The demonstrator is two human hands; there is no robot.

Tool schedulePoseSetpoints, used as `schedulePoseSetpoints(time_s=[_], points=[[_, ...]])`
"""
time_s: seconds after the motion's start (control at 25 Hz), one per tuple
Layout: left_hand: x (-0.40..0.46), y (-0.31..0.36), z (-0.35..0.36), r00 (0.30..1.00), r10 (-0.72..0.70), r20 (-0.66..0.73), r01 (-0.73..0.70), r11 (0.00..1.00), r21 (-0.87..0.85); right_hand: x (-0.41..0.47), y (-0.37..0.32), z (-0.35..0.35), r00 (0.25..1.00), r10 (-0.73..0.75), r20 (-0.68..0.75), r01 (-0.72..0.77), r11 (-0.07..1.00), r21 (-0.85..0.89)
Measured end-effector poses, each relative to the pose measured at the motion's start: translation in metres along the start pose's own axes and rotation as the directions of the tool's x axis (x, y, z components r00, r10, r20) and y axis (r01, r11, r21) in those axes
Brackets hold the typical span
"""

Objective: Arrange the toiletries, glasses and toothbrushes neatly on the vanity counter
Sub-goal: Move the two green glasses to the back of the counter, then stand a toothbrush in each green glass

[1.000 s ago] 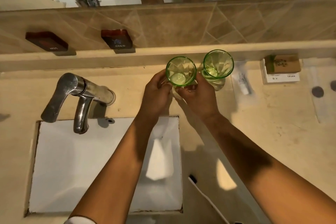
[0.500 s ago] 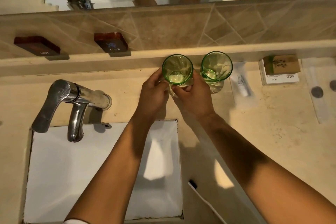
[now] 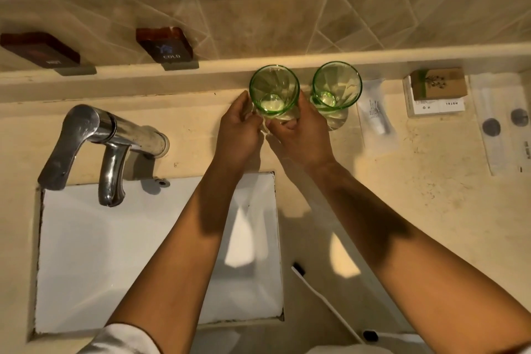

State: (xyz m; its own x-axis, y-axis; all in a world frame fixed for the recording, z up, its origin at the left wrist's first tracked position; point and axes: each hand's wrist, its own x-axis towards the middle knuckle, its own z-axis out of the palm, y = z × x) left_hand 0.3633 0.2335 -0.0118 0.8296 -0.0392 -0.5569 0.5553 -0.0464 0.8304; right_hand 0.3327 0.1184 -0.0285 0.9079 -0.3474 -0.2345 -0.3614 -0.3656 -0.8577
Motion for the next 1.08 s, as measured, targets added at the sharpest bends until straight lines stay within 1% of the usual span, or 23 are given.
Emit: schedulePoseSetpoints(time_s=[0.12, 0.24, 0.4, 0.56, 0.68, 0.76, 0.84, 0.92, 1.08], points=[[-0.009, -0.015, -0.005, 0.998, 0.007, -0.056, -0.001, 0.994, 0.106, -0.015, 0.01, -0.004, 1.0, 0.01, 0.001, -0.01, 0.999, -0.043], [-0.024, -0.034, -0.014, 0.995, -0.013, -0.095, 0.025, 0.992, 0.124, -0.036, 0.021, -0.017, 1.0, 0.029, -0.002, -0.029, 0.99, -0.135], [-0.074, -0.067, -0.024, 0.994, -0.046, -0.101, 0.065, 0.979, 0.193, -0.087, 0.051, -0.051, 0.994, 0.102, 0.046, -0.092, 0.979, -0.182], [-0.133, -0.106, -0.023, 0.996, -0.08, -0.034, 0.086, 0.961, 0.261, -0.153, 0.09, -0.087, 0.986, 0.137, 0.098, -0.108, 0.961, -0.255], [-0.175, -0.132, -0.019, 0.994, -0.102, -0.024, 0.104, 0.933, 0.346, -0.206, 0.116, -0.099, 0.981, 0.117, 0.156, -0.046, 0.915, -0.401], [-0.199, -0.147, -0.016, 0.992, -0.125, -0.027, 0.126, 0.929, 0.349, -0.237, 0.127, -0.099, 0.966, 0.134, 0.219, -0.026, 0.9, -0.435], [-0.216, -0.16, -0.014, 0.989, -0.151, -0.007, 0.143, 0.921, 0.362, -0.257, 0.134, -0.095, 0.959, 0.131, 0.25, -0.008, 0.898, -0.44], [-0.232, -0.171, -0.012, 0.987, -0.158, 0.028, 0.133, 0.904, 0.406, -0.271, 0.138, -0.095, 0.966, 0.109, 0.236, 0.005, 0.899, -0.438], [-0.247, -0.187, -0.003, 0.985, -0.137, 0.109, 0.068, 0.871, 0.486, -0.291, 0.144, -0.111, 0.983, 0.083, 0.163, -0.003, 0.899, -0.439]])
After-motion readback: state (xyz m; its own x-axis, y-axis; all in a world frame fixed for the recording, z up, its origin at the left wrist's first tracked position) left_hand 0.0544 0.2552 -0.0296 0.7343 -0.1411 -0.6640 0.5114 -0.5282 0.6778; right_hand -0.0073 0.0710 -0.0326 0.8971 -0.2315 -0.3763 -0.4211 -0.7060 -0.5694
